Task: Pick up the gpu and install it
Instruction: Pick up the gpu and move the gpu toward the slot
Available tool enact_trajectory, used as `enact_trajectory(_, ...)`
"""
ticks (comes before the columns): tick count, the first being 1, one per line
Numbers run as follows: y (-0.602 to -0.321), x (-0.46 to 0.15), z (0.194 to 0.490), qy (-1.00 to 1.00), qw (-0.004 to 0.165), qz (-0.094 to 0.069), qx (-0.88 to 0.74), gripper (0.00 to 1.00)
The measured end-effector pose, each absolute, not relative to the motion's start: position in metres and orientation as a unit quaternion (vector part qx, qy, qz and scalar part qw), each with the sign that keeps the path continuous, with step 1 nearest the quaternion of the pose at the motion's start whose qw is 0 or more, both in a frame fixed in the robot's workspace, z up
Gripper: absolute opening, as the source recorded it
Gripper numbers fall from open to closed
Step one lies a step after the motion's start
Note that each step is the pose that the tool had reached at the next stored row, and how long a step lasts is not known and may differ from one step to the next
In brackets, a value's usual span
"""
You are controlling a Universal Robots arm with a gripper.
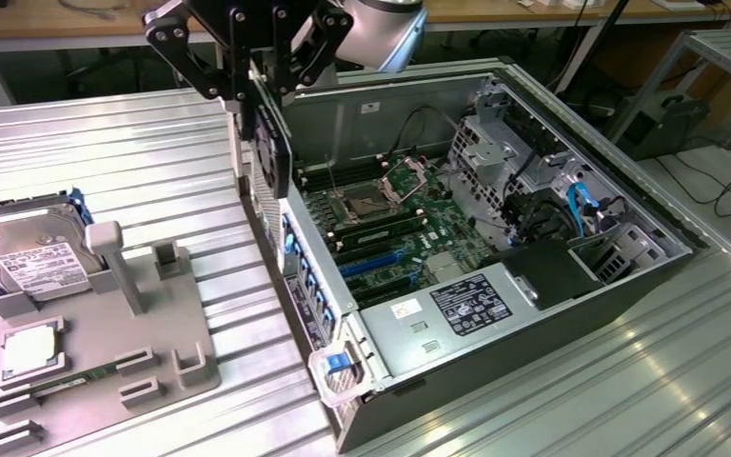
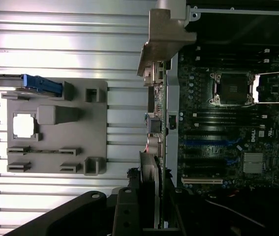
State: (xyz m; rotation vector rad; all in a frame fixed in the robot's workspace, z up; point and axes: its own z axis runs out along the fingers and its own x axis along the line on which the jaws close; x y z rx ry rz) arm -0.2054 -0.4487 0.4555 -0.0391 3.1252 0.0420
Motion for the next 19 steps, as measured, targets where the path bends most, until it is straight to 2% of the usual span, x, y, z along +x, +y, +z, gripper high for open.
enact_trajectory(19,-0.449,-0.184,0.455,1.0,0.008,0.013,-0.013,0.27)
